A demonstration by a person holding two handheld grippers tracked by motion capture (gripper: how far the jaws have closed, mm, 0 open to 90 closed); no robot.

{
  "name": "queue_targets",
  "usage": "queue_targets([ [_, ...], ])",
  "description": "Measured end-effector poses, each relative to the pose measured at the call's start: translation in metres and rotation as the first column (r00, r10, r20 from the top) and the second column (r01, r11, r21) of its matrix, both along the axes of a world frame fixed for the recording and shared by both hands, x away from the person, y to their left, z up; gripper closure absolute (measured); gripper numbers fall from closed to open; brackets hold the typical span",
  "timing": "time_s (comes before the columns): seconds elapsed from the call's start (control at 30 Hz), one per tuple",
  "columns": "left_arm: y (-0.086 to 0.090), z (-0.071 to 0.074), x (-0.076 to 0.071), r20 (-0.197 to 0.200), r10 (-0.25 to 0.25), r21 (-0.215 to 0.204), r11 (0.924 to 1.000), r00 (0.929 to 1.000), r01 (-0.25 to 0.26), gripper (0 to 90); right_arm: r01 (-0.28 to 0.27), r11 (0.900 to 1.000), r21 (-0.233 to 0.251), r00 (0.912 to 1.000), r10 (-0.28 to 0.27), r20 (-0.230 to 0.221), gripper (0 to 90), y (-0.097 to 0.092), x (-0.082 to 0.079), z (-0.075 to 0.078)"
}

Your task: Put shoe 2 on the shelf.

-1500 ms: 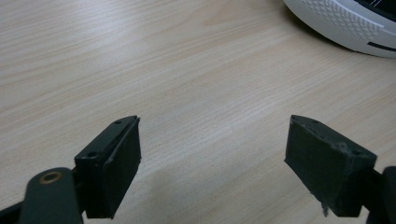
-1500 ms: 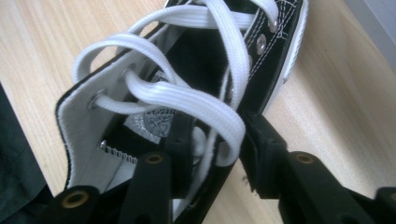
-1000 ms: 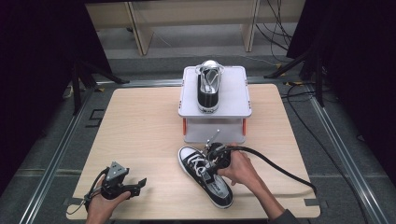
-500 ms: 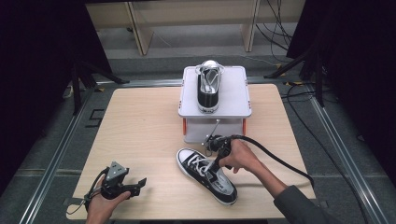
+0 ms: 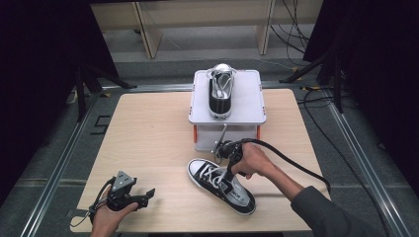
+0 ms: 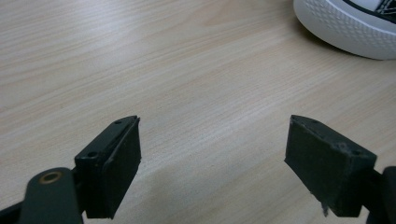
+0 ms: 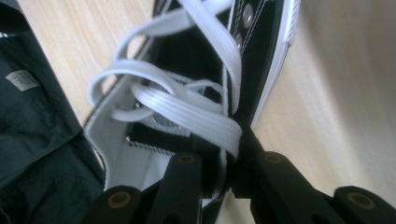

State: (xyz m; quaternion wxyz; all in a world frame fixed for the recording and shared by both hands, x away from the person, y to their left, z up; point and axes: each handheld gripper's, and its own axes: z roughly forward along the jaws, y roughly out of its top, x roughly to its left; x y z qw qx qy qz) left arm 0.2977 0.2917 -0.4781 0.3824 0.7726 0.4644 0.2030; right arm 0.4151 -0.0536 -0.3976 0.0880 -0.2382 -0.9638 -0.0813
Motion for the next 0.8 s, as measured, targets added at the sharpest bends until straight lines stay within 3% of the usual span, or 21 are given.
queue_targets([
  [0.03,0.0,0.0,0.0,-0.001,-0.005,0.004,1.0,1.0,0.005,17.8,0.014,0.9998,-0.012,0.9999,-0.014,0.009,84.9,-0.001,-0.002,0.007],
  [0.07,0.001,0.0,0.001,-0.001,-0.017,0.015,0.9997,0.9999,0.017,17.8,-0.007,0.9999,-0.011,0.9998,0.007,0.017,84.9,-0.004,0.0,0.011],
  [0.27,0.0,0.0,0.0,-0.002,-0.001,0.003,1.0,1.0,0.001,17.8,0.006,0.9983,-0.058,0.9992,-0.004,0.041,85.0,-0.025,-0.003,0.043],
  [0.33,0.001,0.0,0.0,-0.001,-0.012,0.014,0.9998,0.9999,0.012,17.8,0.004,0.9989,-0.048,0.9989,-0.002,0.048,85.0,-0.034,-0.004,0.054],
  [0.43,0.0,0.0,0.0,-0.001,-0.003,0.005,1.0,1.0,0.003,17.8,0.062,0.9977,-0.028,0.9968,-0.06,0.053,85.0,-0.045,-0.008,0.077],
  [0.47,0.001,0.0,0.001,-0.001,-0.01,0.01,0.9999,0.9999,0.01,17.8,0.047,0.9989,-0.006,0.9965,-0.046,0.07,85.0,-0.051,-0.007,0.083],
  [0.5,0.0,0.0,0.0,-0.003,-0.005,0.008,1.0,1.0,0.005,17.8,0.083,0.9965,-0.013,0.9945,-0.082,0.065,85.0,-0.052,-0.009,0.09],
  [0.53,0.0,0.0,0.0,-0.004,0.004,0.004,1.0,1.0,-0.004,17.8,0.065,0.9979,0.009,0.9946,-0.065,0.081,85.0,-0.057,-0.008,0.099],
  [0.57,0.0,0.0,0.0,-0.002,0.004,0.003,1.0,1.0,-0.004,17.8,0.083,0.9965,0.01,0.9929,-0.084,0.085,85.0,-0.059,-0.009,0.106],
  [0.6,0.002,0.0,0.001,0.003,-0.008,0.023,0.9997,1.0,0.008,17.8,0.073,0.9971,0.023,0.992,-0.075,0.102,85.0,-0.062,-0.01,0.113],
  [0.63,0.001,0.0,0.001,0.004,-0.005,0.004,1.0,1.0,0.005,17.8,0.084,0.9961,0.025,0.9905,-0.086,0.107,85.0,-0.065,-0.012,0.122],
  [0.67,0.002,0.0,0.002,0.002,-0.011,0.027,0.9996,0.9999,0.011,17.8,0.085,0.9959,0.03,0.9885,-0.088,0.123,85.0,-0.068,-0.013,0.13],
  [0.73,0.0,0.0,0.0,-0.003,0.004,0.002,1.0,1.0,-0.004,17.8,0.099,0.994,0.047,0.9848,-0.105,0.139,85.0,-0.074,-0.016,0.146],
  [0.8,0.0,0.0,0.001,0.002,-0.008,0.009,0.9999,1.0,0.008,17.8,0.098,0.9931,0.064,0.9813,-0.108,0.16,85.0,-0.079,-0.018,0.162],
])
